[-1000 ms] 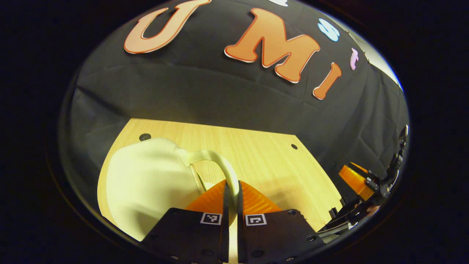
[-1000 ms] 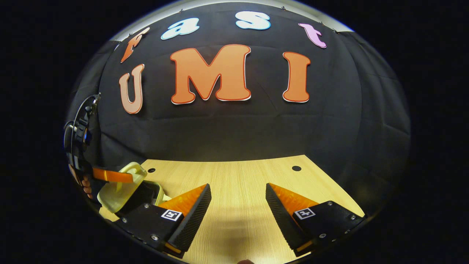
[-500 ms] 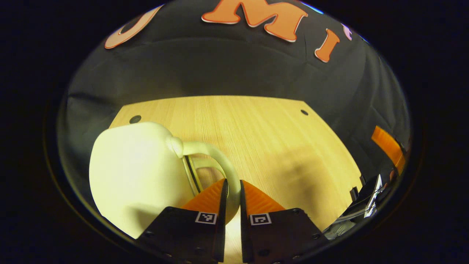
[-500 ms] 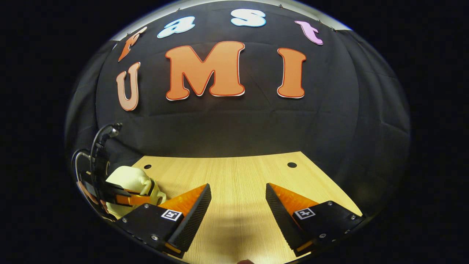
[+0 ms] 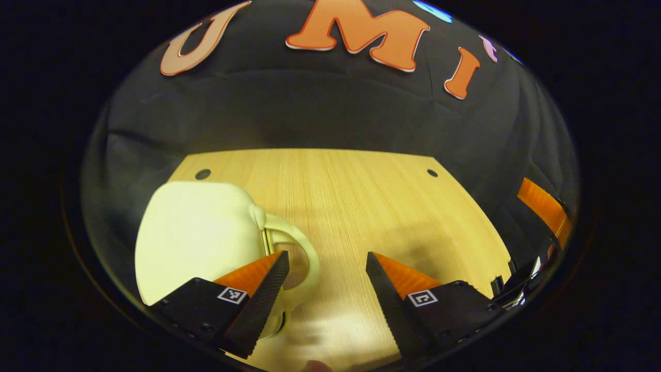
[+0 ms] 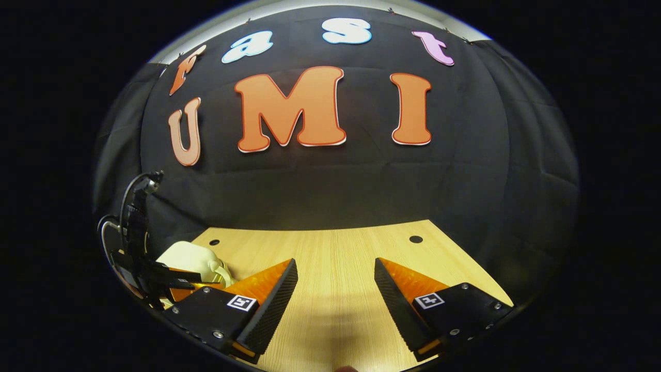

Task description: First open the suitcase, pack the skin care products into it, and then close the suitcase.

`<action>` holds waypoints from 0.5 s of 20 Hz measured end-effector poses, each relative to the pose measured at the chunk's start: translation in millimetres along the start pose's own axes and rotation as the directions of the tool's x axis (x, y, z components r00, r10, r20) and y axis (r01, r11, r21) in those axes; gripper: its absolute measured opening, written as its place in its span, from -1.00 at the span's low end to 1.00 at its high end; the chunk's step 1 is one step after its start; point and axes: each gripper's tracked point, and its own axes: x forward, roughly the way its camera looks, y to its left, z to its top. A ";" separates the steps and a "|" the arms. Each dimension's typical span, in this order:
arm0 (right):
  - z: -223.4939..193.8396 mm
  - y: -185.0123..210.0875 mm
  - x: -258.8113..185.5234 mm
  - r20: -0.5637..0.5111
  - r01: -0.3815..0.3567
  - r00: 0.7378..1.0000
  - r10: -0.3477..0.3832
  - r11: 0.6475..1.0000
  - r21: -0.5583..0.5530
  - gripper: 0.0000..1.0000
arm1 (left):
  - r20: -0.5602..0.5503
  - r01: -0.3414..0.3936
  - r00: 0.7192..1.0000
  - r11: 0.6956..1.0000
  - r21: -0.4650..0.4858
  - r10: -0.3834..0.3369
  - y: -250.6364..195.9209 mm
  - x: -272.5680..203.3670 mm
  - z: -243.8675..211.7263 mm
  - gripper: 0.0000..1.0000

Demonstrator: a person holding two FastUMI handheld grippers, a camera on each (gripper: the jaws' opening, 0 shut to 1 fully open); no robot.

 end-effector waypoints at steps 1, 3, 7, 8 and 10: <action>8.0 0.3 -0.1 0.024 -0.007 1.000 0.007 1.000 0.001 0.92 | 0.056 -0.043 0.998 0.999 0.007 0.043 0.7 -6.9 14.3 0.96; 21.3 -3.2 -4.6 0.077 -0.012 0.997 0.012 1.000 0.004 0.92 | 0.153 -0.112 0.982 0.994 0.009 0.110 0.8 -20.3 40.5 0.96; 40.2 -11.2 -6.8 0.135 -0.019 0.991 0.020 1.000 -0.008 0.91 | 0.358 -0.154 0.921 0.988 -0.033 0.155 -7.7 -46.8 70.8 0.96; 44.7 -11.3 -8.0 0.153 -0.027 0.988 0.029 1.000 -0.014 0.92 | 0.400 -0.148 0.904 0.988 -0.035 0.149 -11.6 -51.5 77.2 0.96; 49.8 -10.6 -10.2 0.184 -0.037 0.982 0.045 0.998 -0.047 0.92 | 0.432 -0.163 0.888 0.986 -0.027 0.158 -12.9 -59.2 79.5 0.96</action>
